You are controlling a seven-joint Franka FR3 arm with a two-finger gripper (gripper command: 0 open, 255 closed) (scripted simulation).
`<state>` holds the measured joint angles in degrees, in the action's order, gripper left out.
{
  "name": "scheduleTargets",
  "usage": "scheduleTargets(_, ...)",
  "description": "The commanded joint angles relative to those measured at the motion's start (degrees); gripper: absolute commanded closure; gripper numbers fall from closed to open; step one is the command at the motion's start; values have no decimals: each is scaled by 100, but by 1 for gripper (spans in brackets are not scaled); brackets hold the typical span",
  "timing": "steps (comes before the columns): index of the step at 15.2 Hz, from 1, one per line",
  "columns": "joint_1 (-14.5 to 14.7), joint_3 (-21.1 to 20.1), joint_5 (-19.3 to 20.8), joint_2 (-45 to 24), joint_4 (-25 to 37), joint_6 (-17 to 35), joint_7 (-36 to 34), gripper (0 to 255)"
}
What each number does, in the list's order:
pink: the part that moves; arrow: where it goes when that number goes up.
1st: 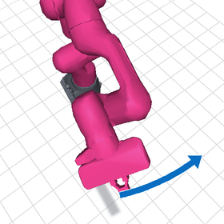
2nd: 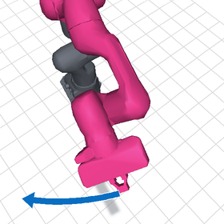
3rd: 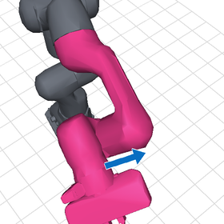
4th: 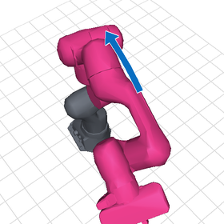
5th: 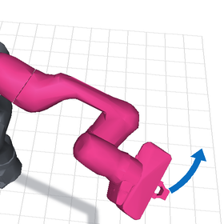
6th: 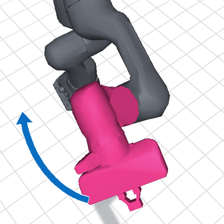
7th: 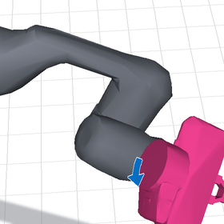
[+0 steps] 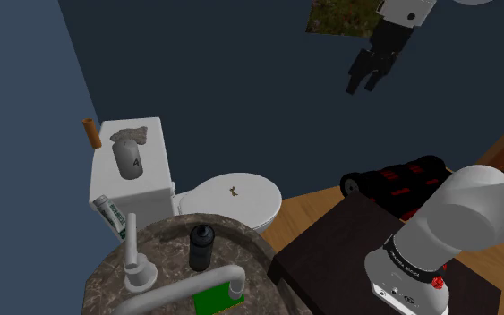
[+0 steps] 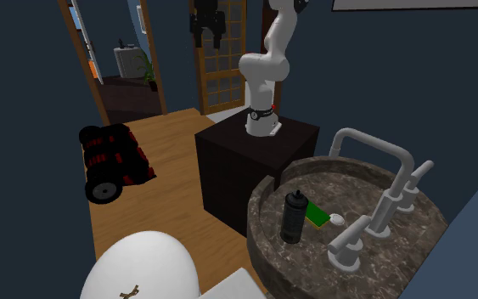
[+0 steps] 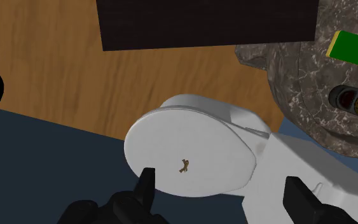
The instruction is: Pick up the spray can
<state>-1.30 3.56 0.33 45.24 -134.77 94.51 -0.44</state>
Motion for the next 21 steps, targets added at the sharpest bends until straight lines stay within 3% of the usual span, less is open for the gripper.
scheduleTargets(1,0,0,0,0,0,0,0,0)
scheduleTargets(11,414,-713,-630,-1195,-347,970,-761,0)
scheduleTargets(21,822,-1361,-1150,-2873,-112,1923,-1410,0)
